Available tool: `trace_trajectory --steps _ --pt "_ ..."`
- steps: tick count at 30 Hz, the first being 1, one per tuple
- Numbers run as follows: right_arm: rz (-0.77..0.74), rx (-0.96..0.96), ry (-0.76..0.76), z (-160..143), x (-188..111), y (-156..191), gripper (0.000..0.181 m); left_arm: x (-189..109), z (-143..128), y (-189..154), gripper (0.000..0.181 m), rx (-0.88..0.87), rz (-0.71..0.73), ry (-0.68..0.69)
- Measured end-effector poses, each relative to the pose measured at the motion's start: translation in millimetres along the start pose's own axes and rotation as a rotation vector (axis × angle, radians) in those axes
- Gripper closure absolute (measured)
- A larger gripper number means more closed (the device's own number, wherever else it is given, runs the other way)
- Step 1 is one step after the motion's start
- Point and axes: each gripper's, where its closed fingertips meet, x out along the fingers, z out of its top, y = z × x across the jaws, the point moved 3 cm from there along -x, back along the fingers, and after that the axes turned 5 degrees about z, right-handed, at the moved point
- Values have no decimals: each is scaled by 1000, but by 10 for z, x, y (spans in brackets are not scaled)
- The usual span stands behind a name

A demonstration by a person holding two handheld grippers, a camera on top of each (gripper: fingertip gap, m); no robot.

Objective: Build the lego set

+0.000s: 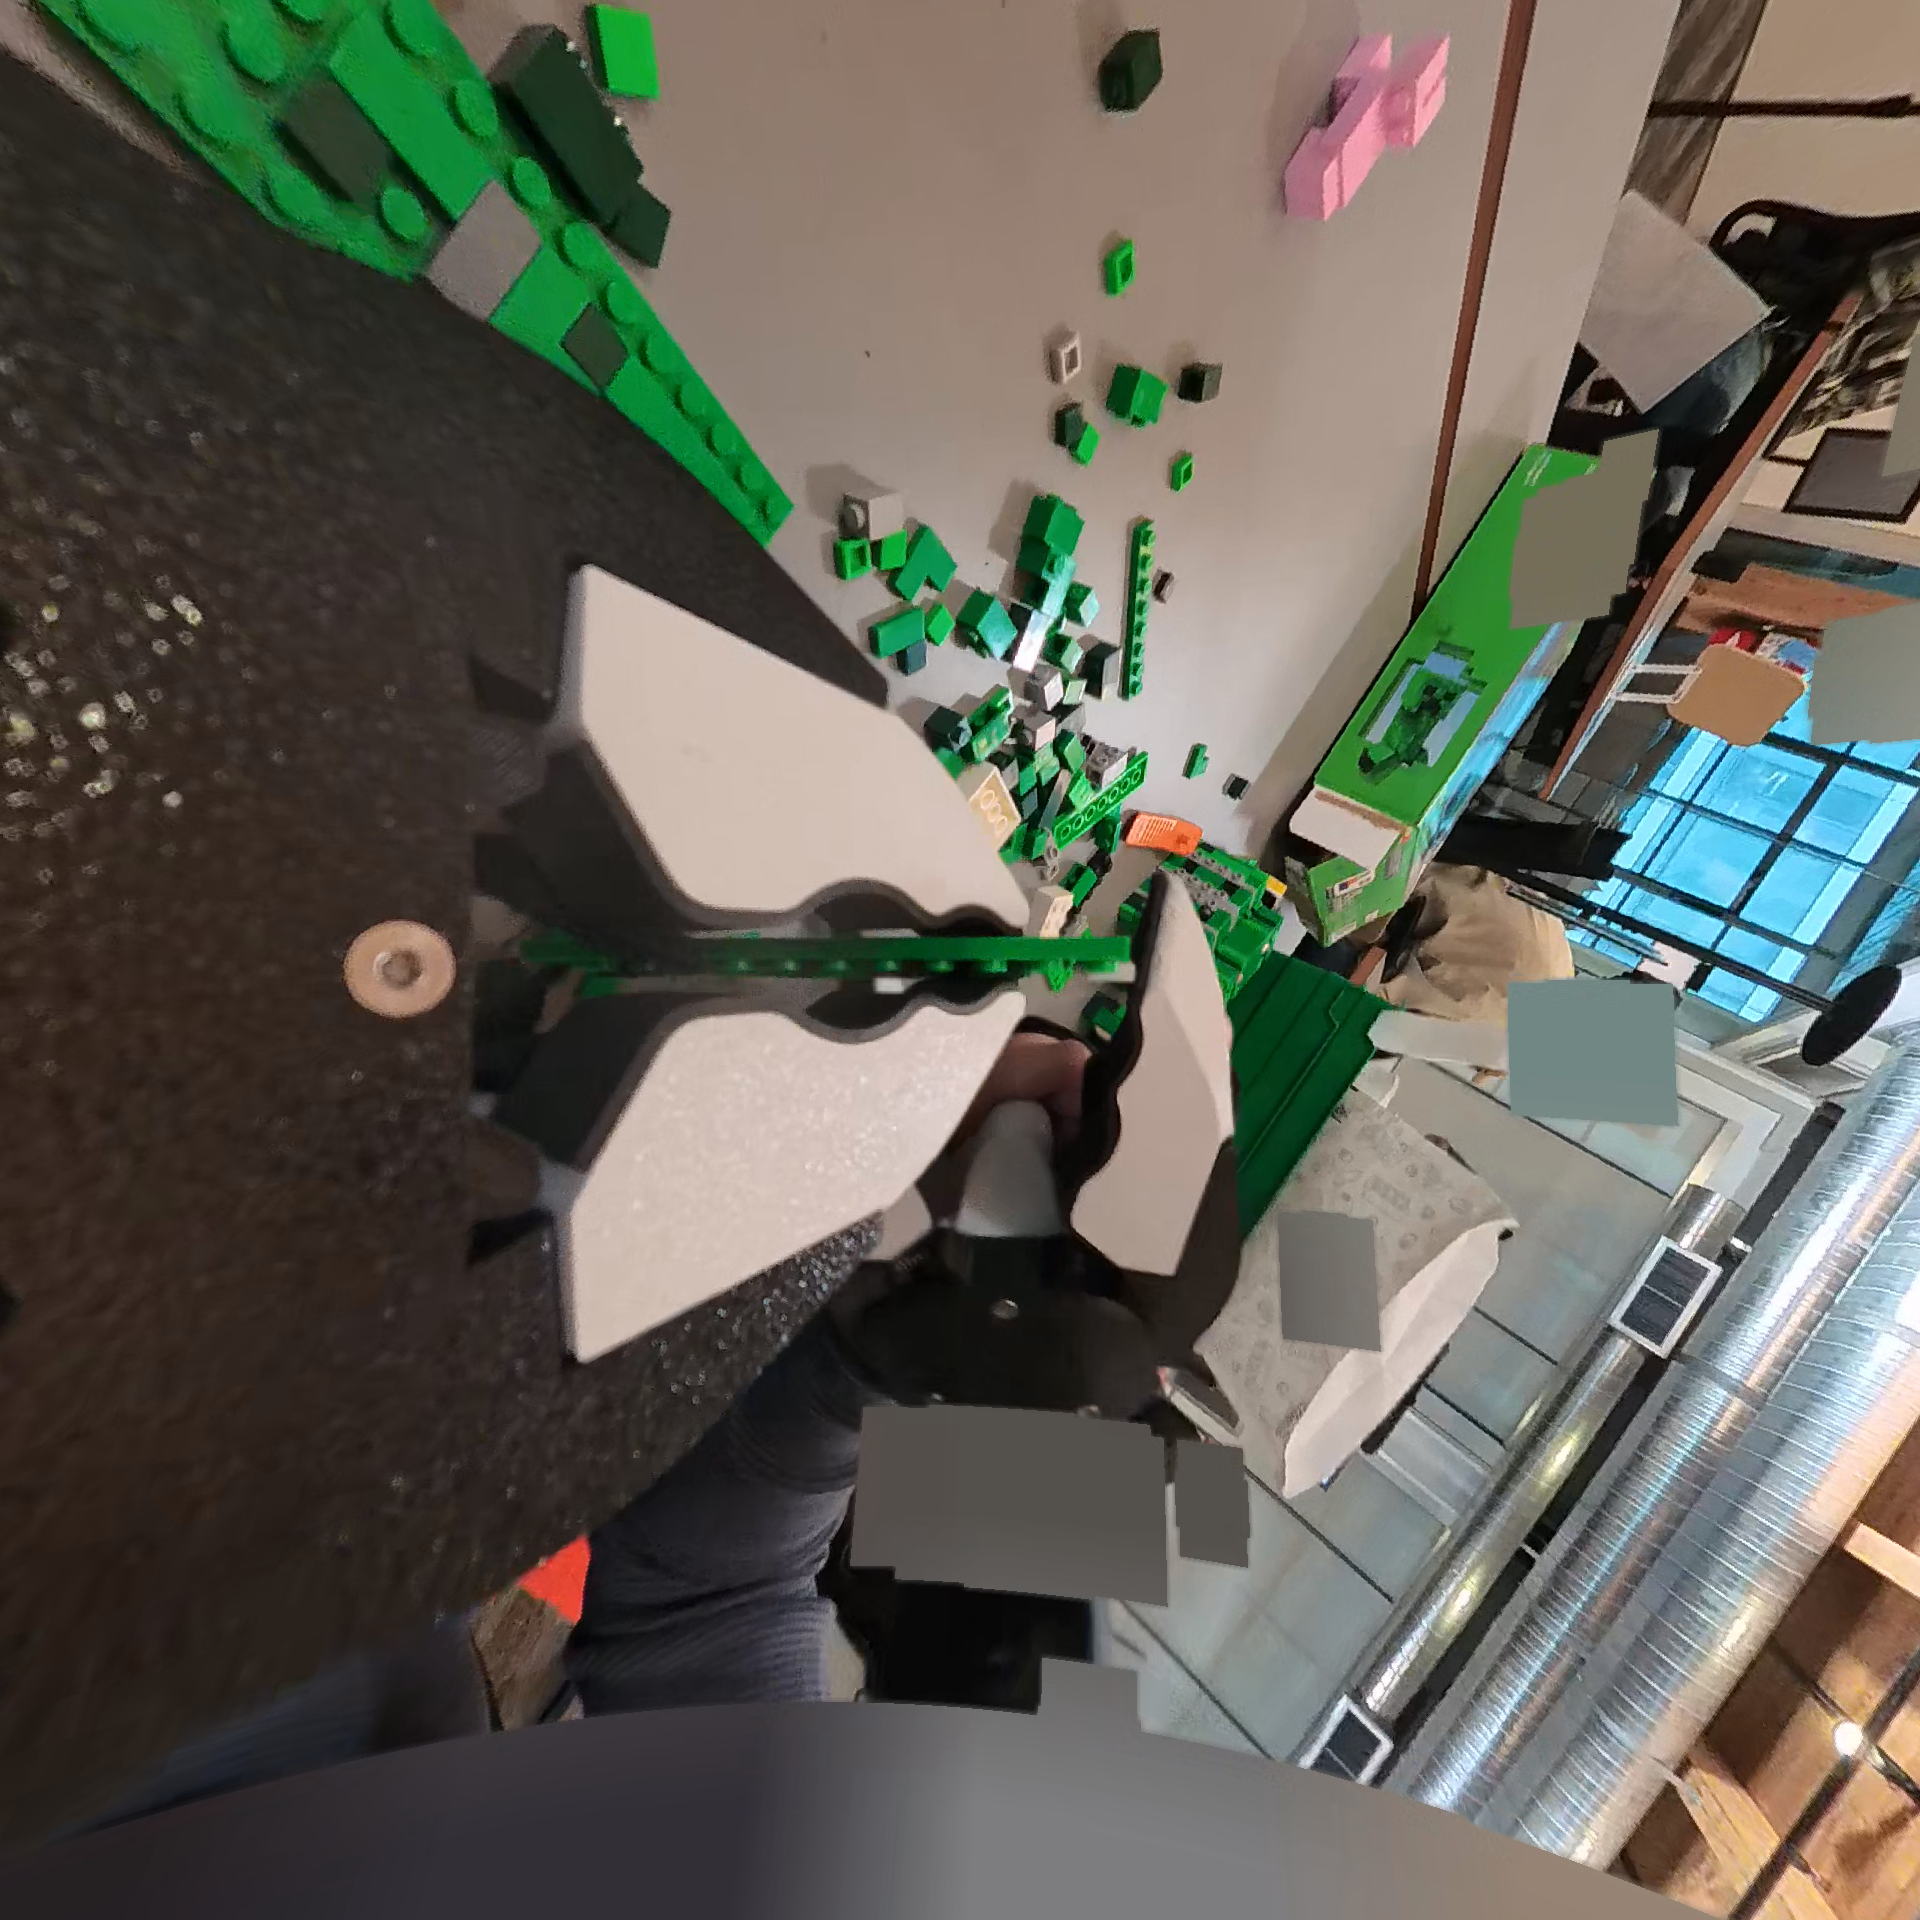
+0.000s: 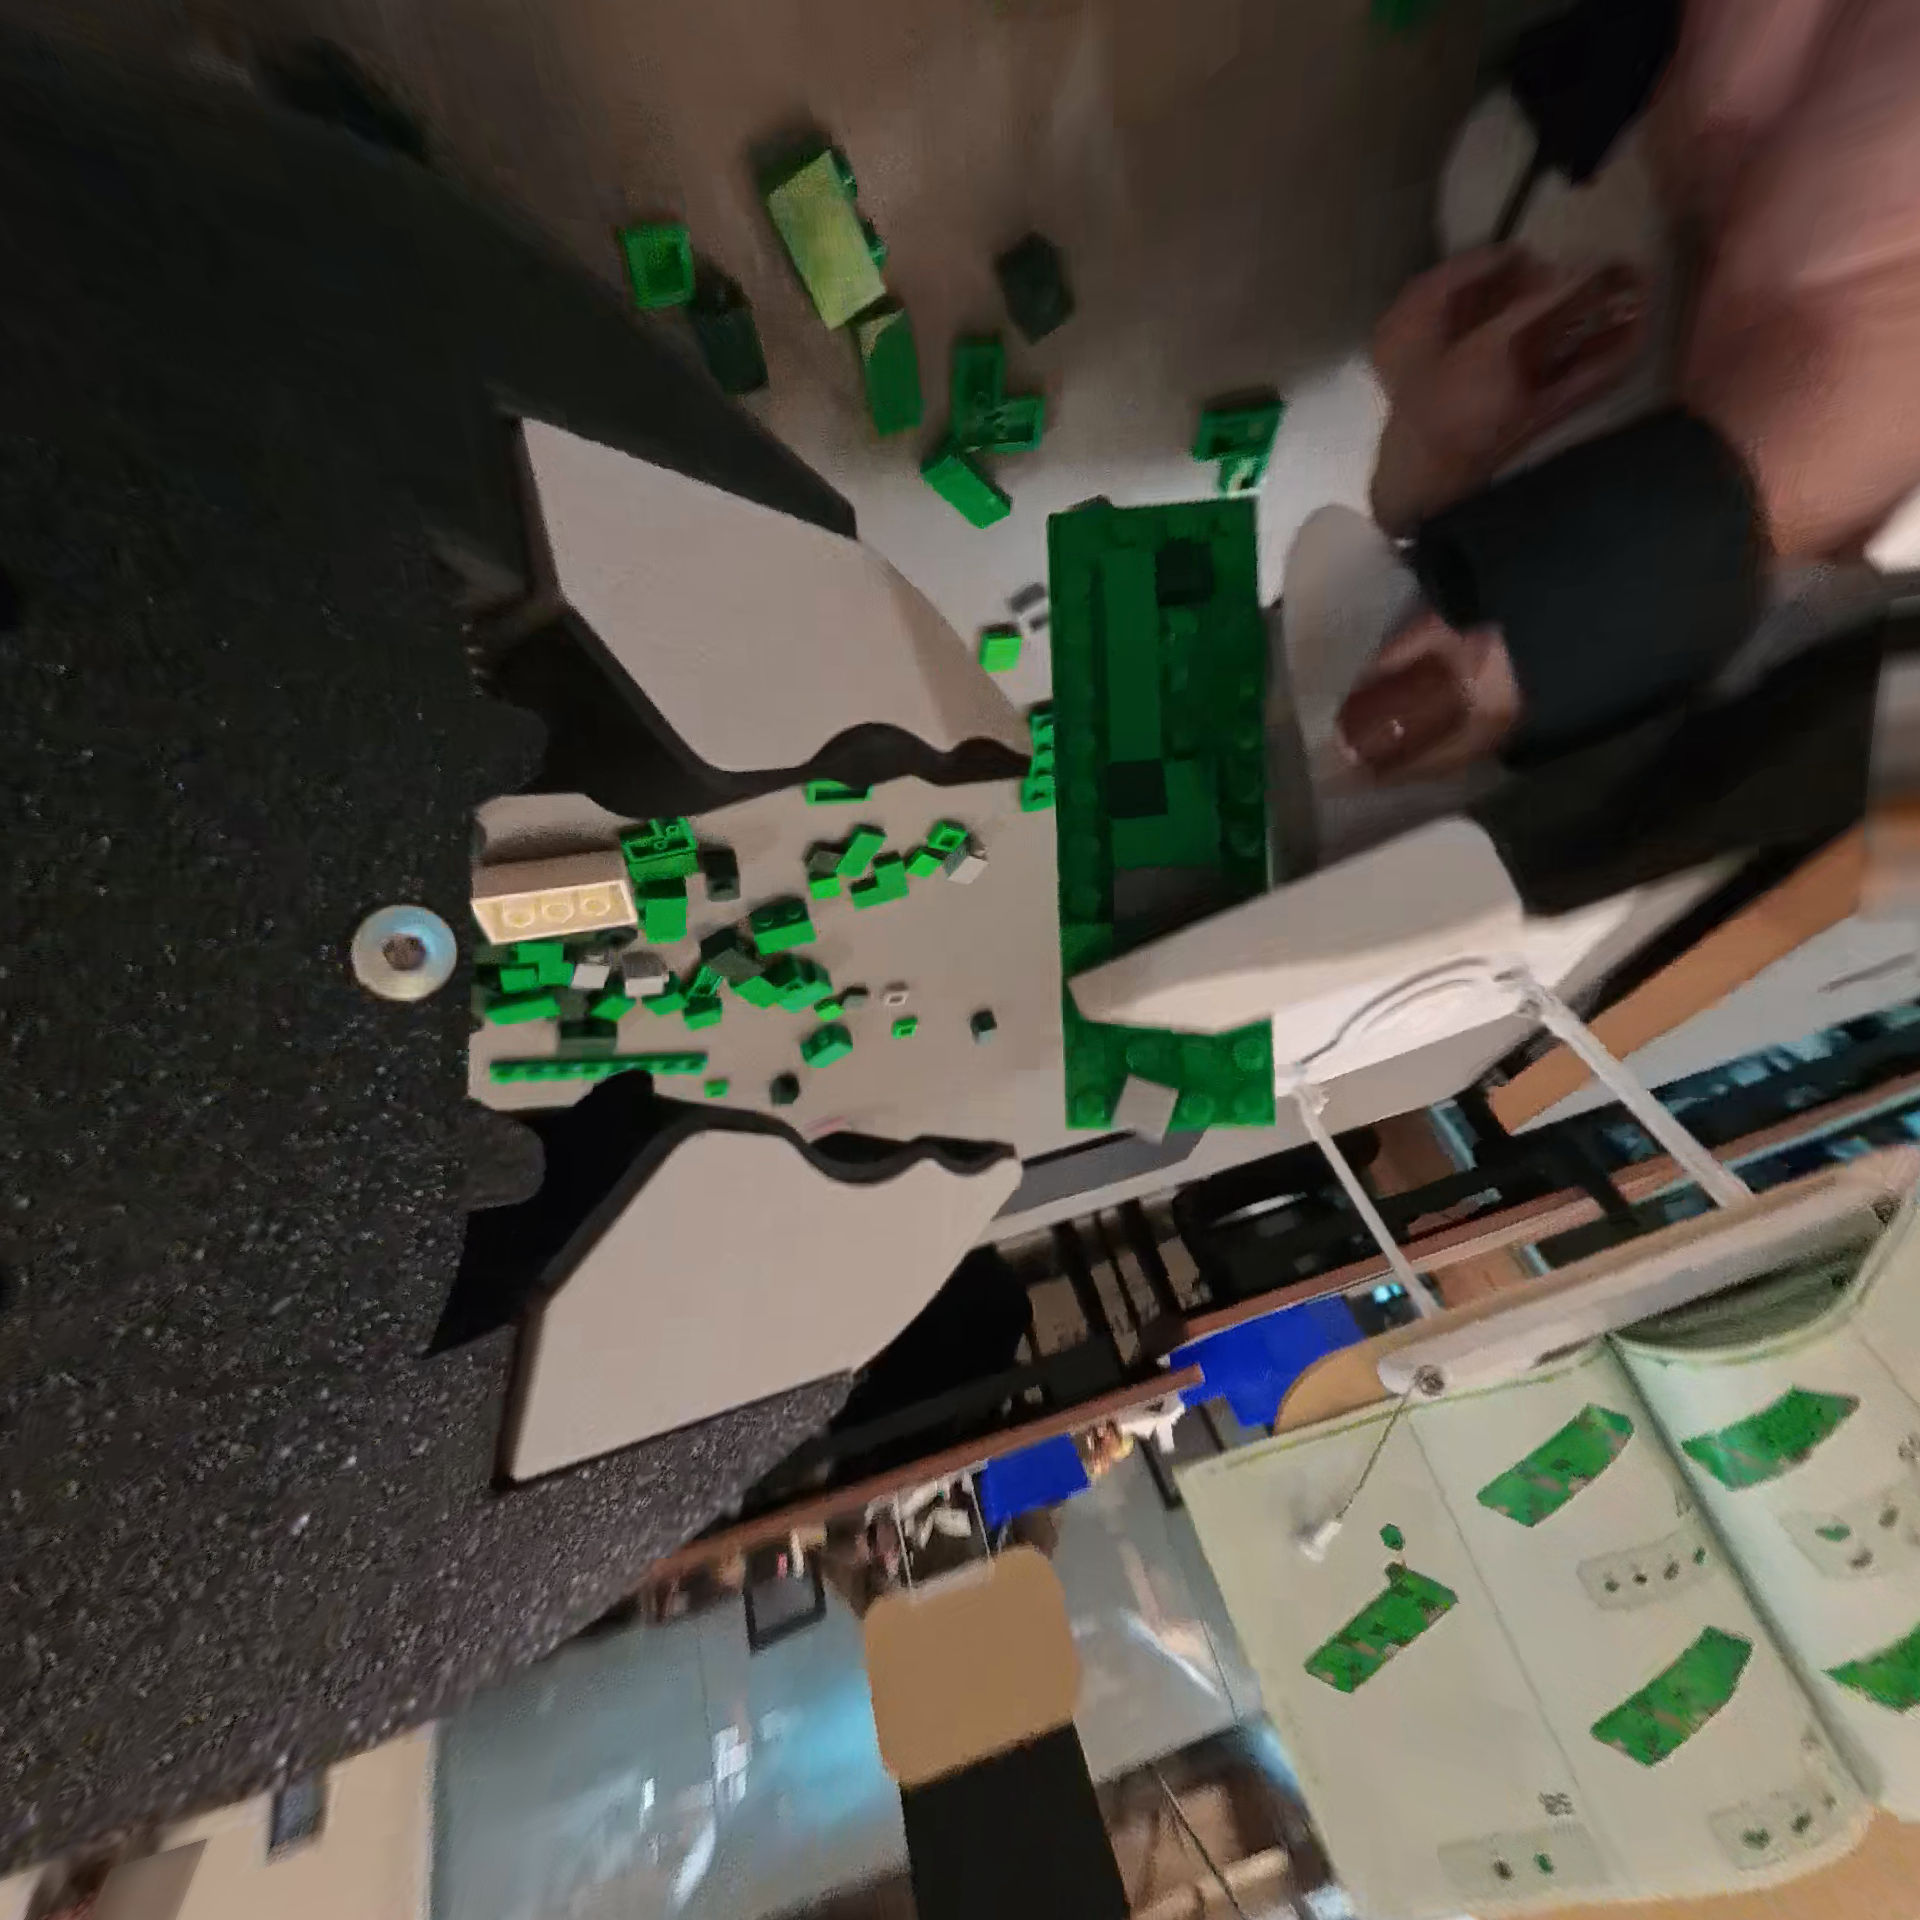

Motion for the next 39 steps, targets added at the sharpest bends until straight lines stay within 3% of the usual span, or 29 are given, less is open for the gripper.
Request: trace_trajectory --steps 3,12,20,25,32,39 --pt "-39 -125 88 -16 76 61 103 16 -35 -51 176 -26 -54 34" --pt "-44 -156 146 -36 128 121 114 86 -183 -72 176 -13 -39 157" --pt "-201 -350 341 -157 152 17 156 108 -258 27 176 -87 34 212" --pt "-243 -333 325 -179 208 7 161 92 -243 93 176 -153 53 195" --pt "-136 -244 210 -225 194 78 159 122 -296 92 176 -154 56 240" --pt "174 124 17 -288 40 146 148 146 -347 47 176 -142 25 289"
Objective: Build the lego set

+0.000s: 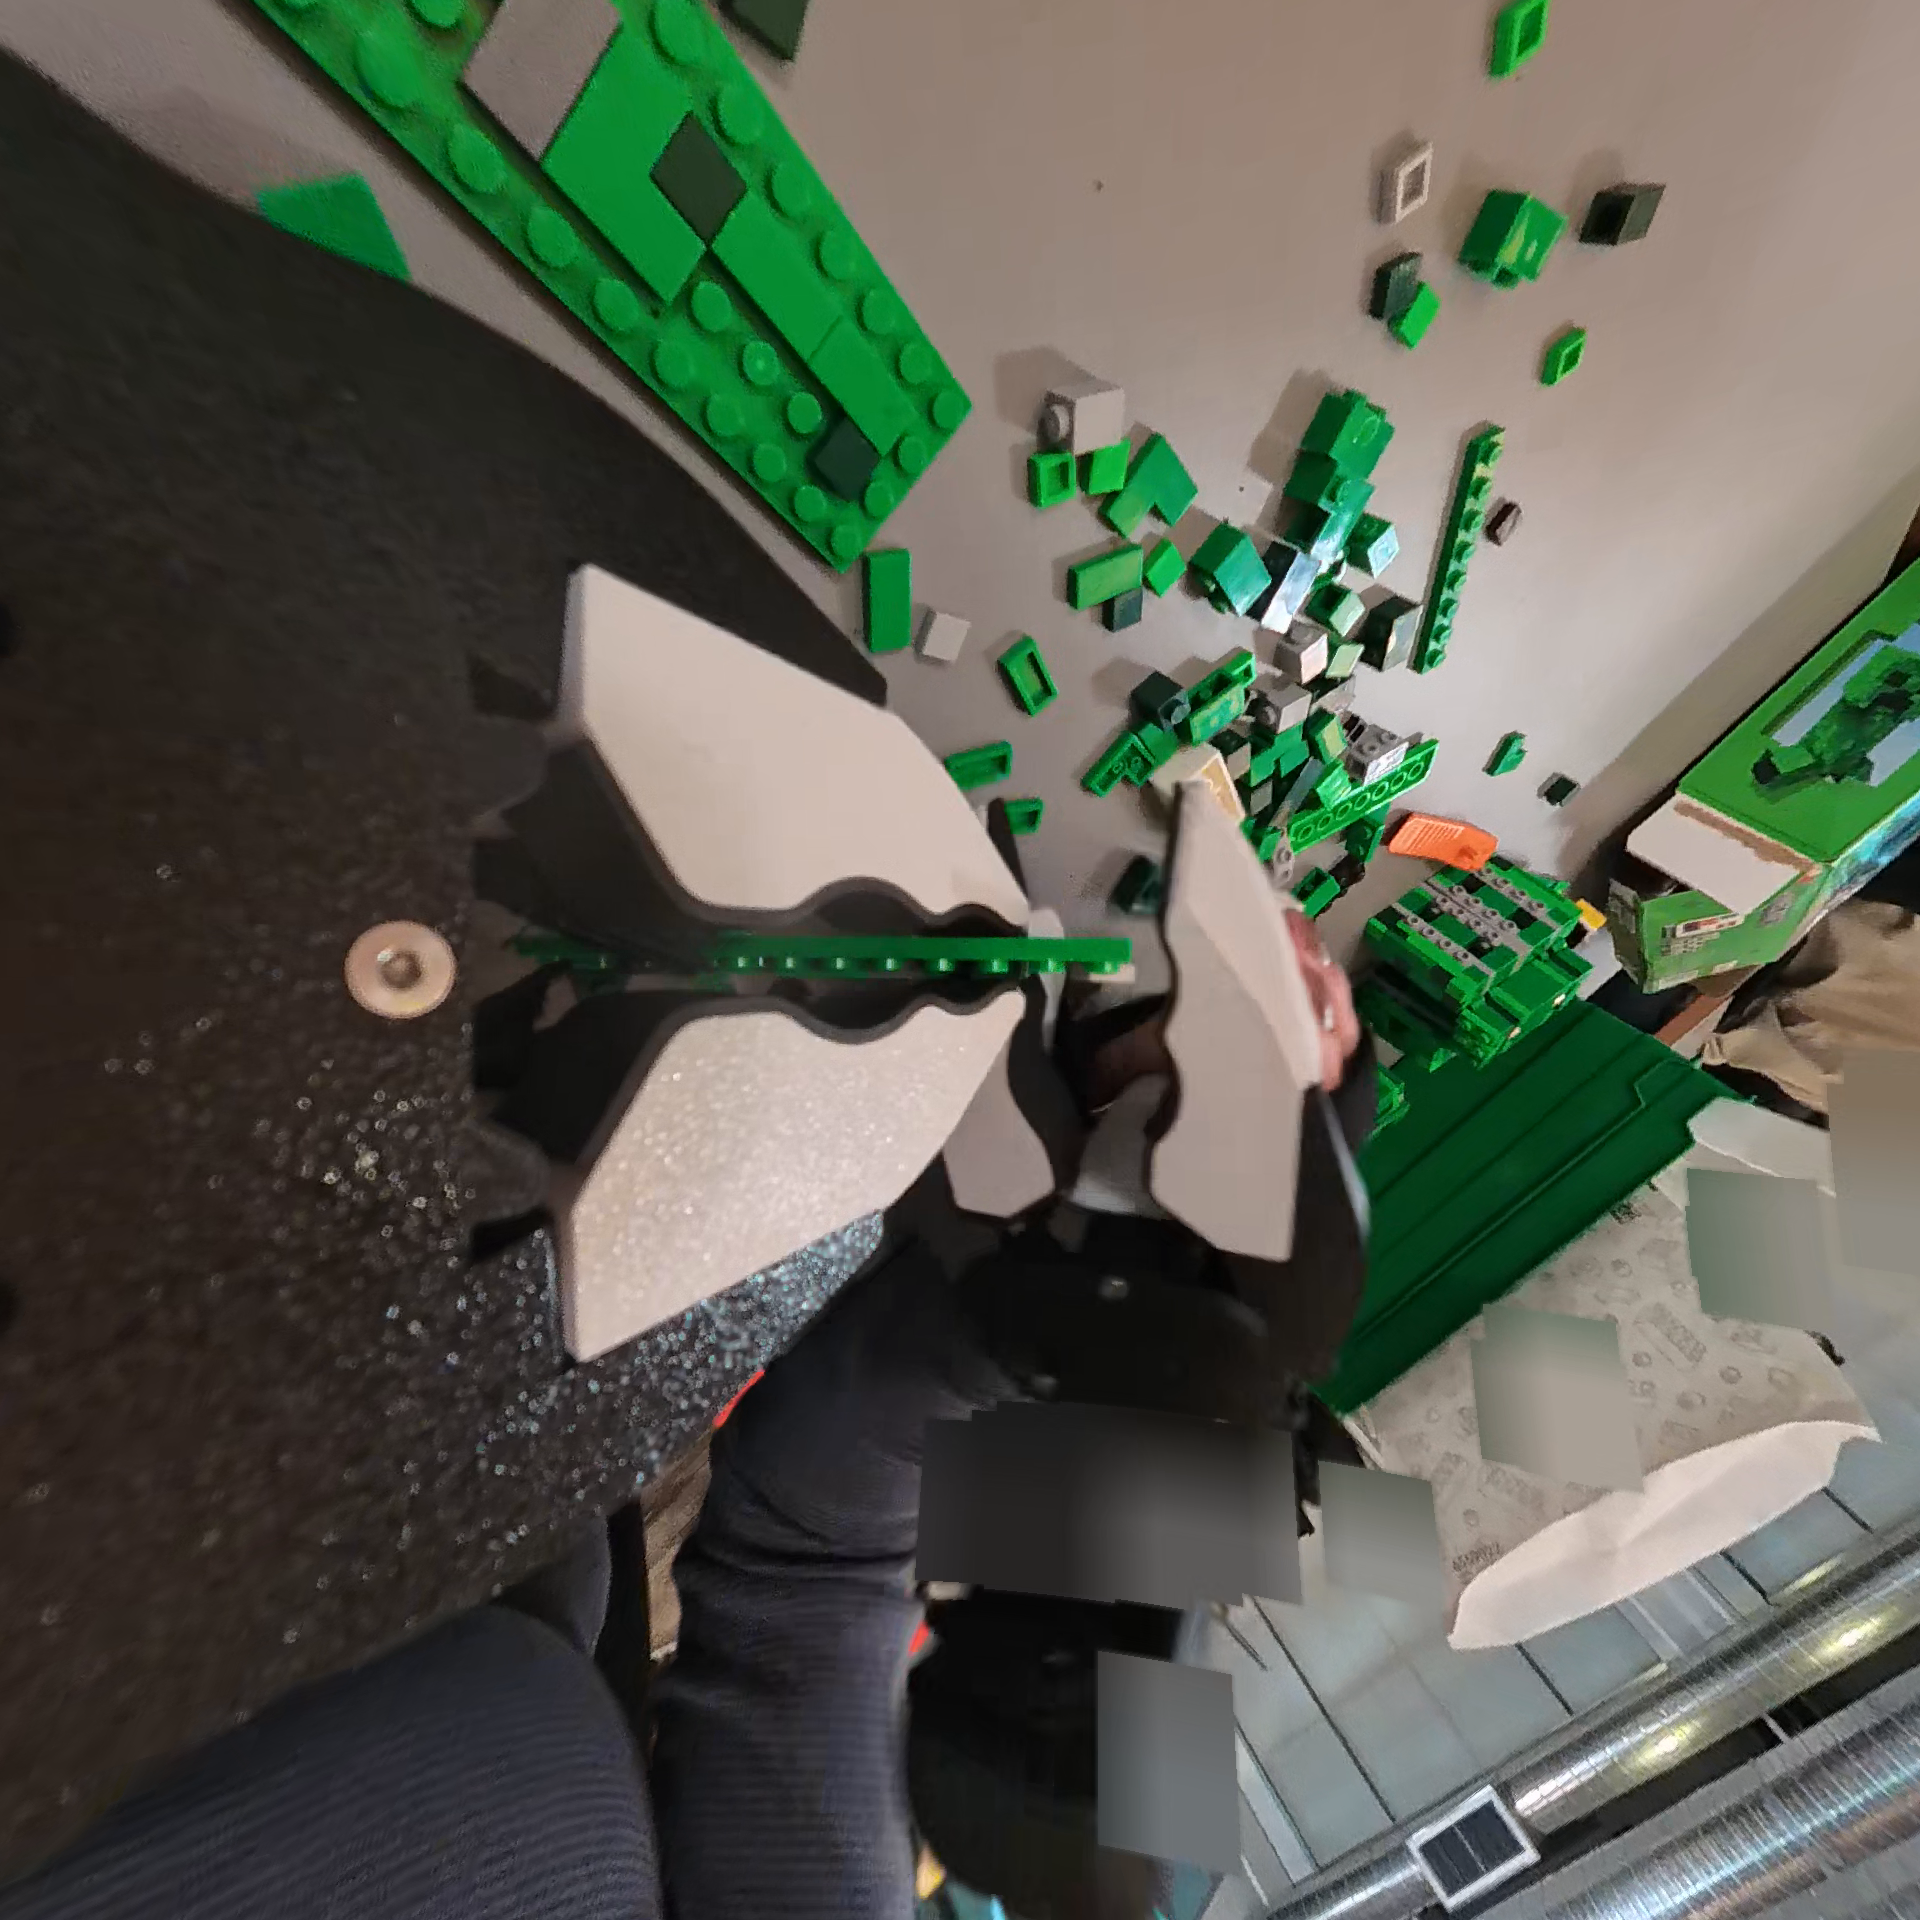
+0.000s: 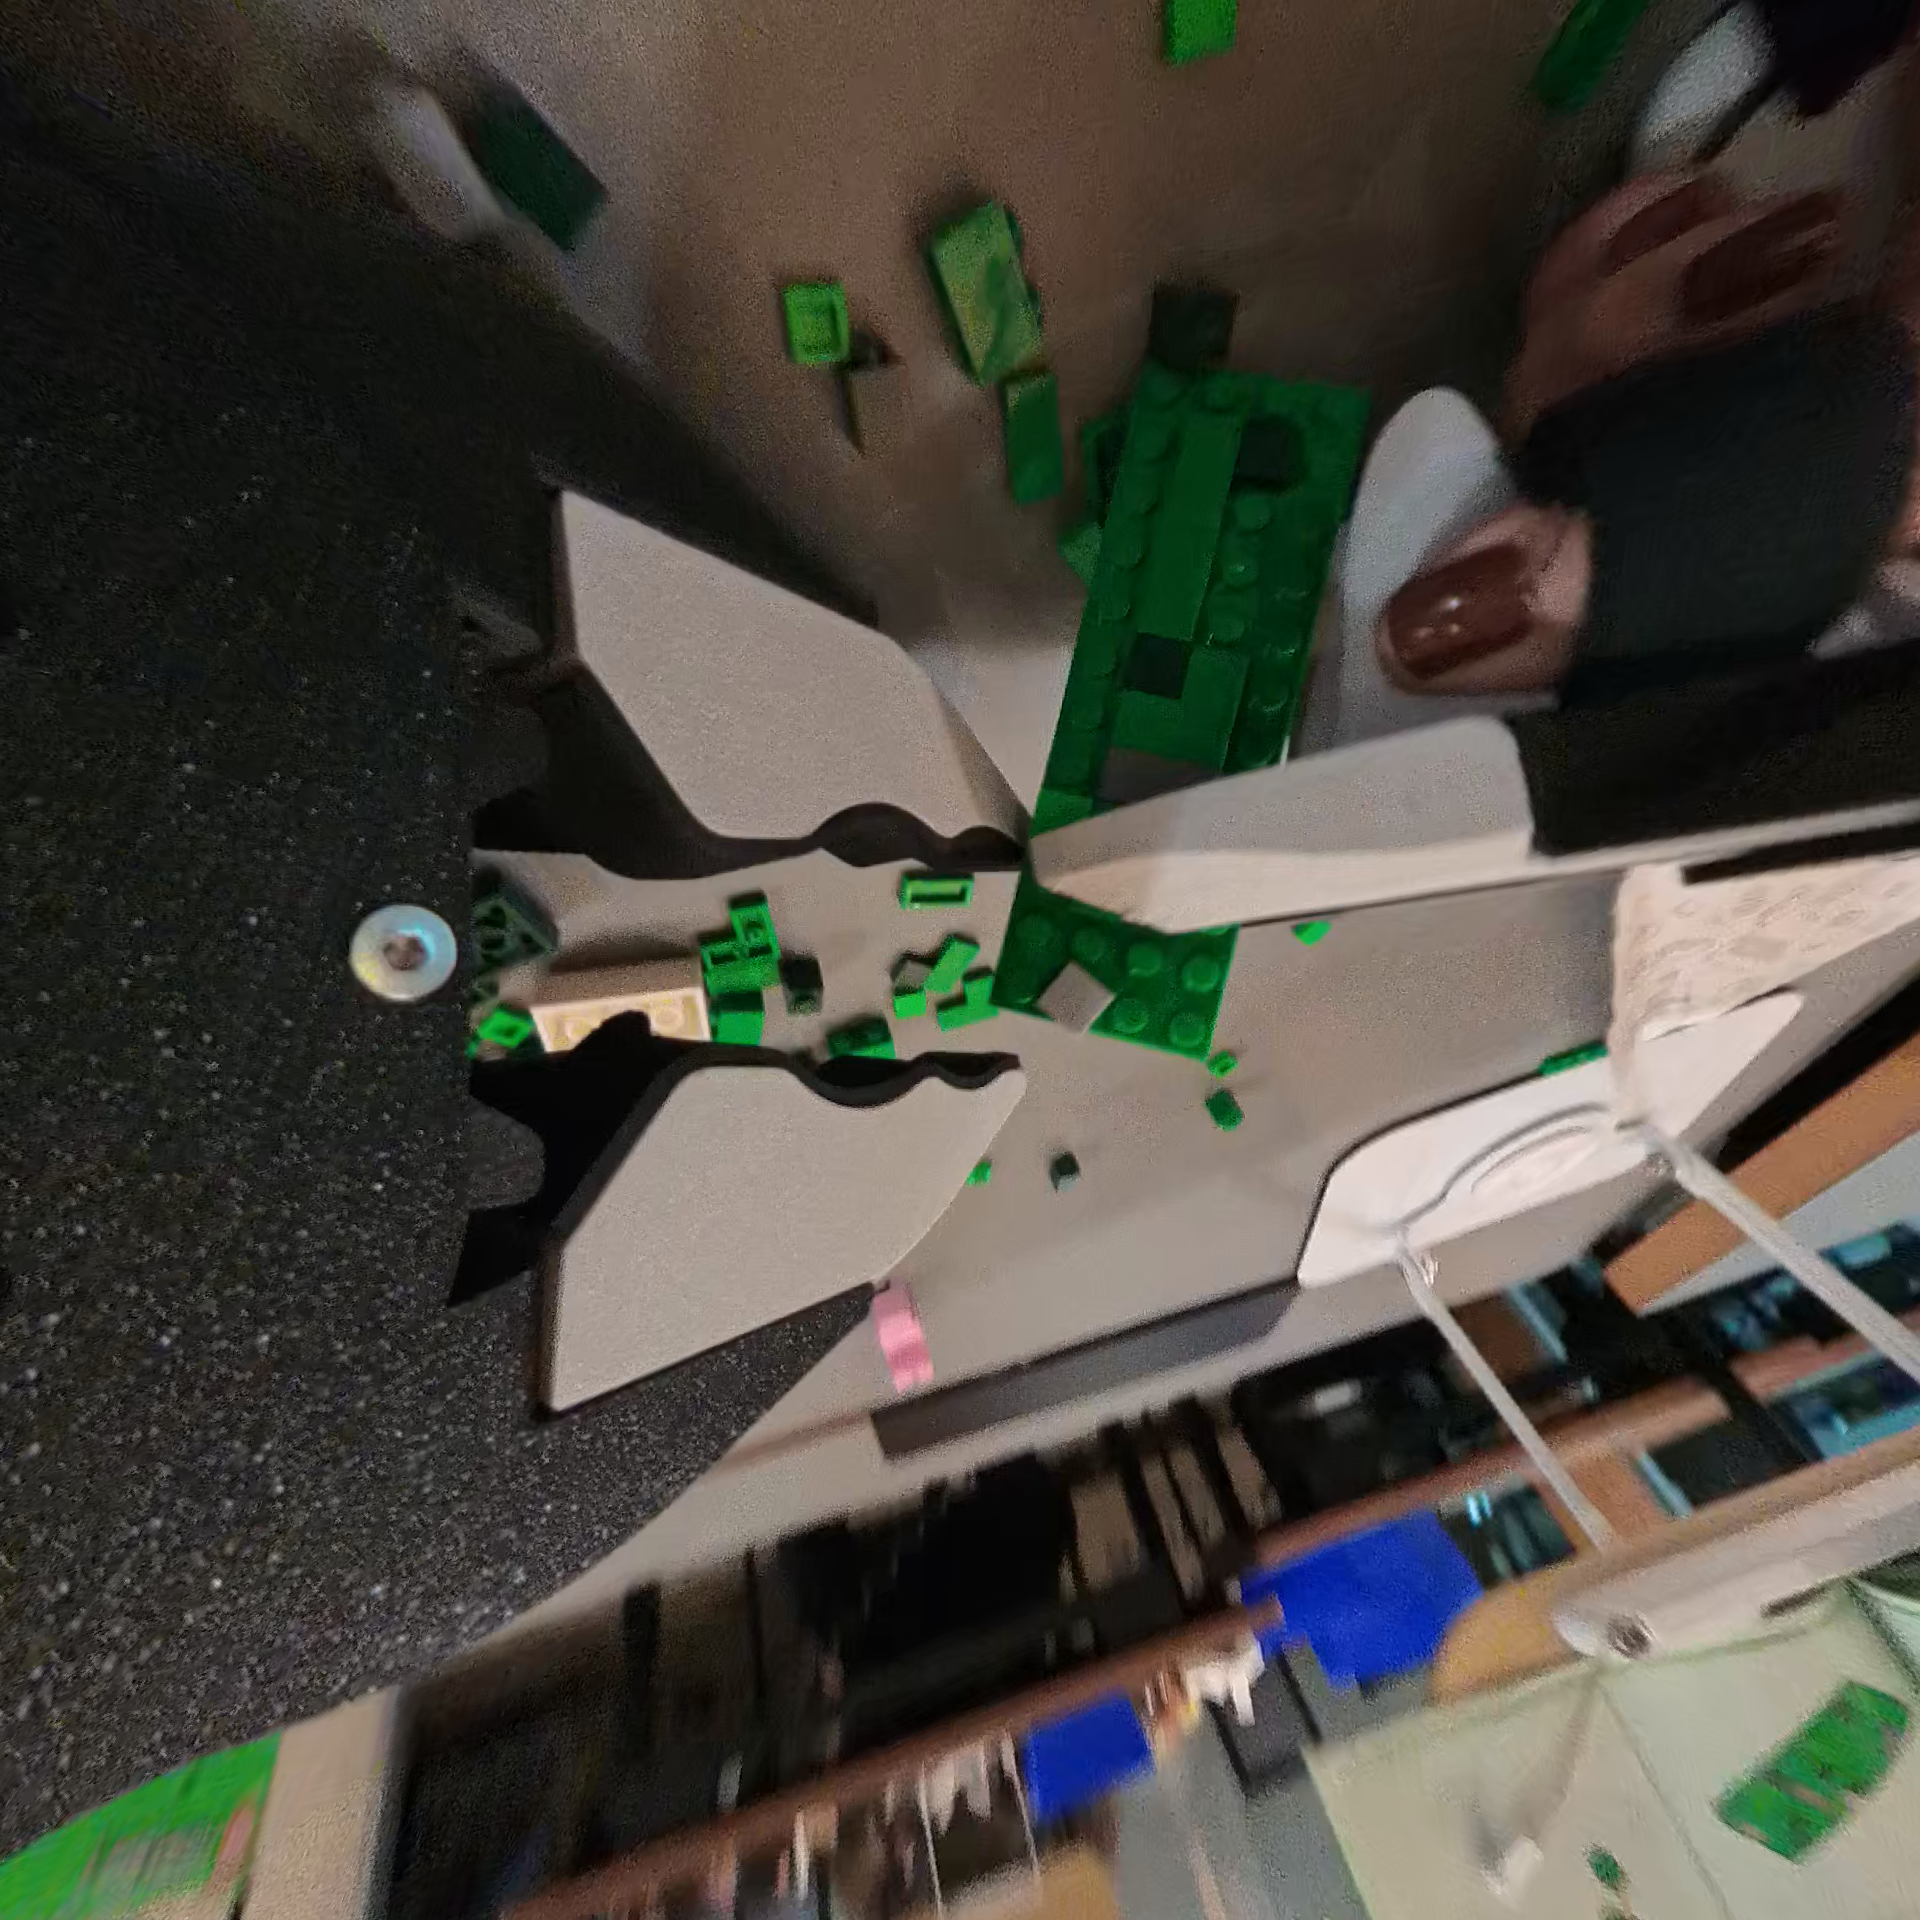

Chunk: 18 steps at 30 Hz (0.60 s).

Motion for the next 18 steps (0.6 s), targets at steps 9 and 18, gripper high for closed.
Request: trace_trajectory --steps 9,18 --pt "312 396 -174 -28 -153 105 158 37 -47 -4 176 10 2 52" --pt "399 525 -343 31 -312 21 164 47 -74 -55 176 42 -36 83"
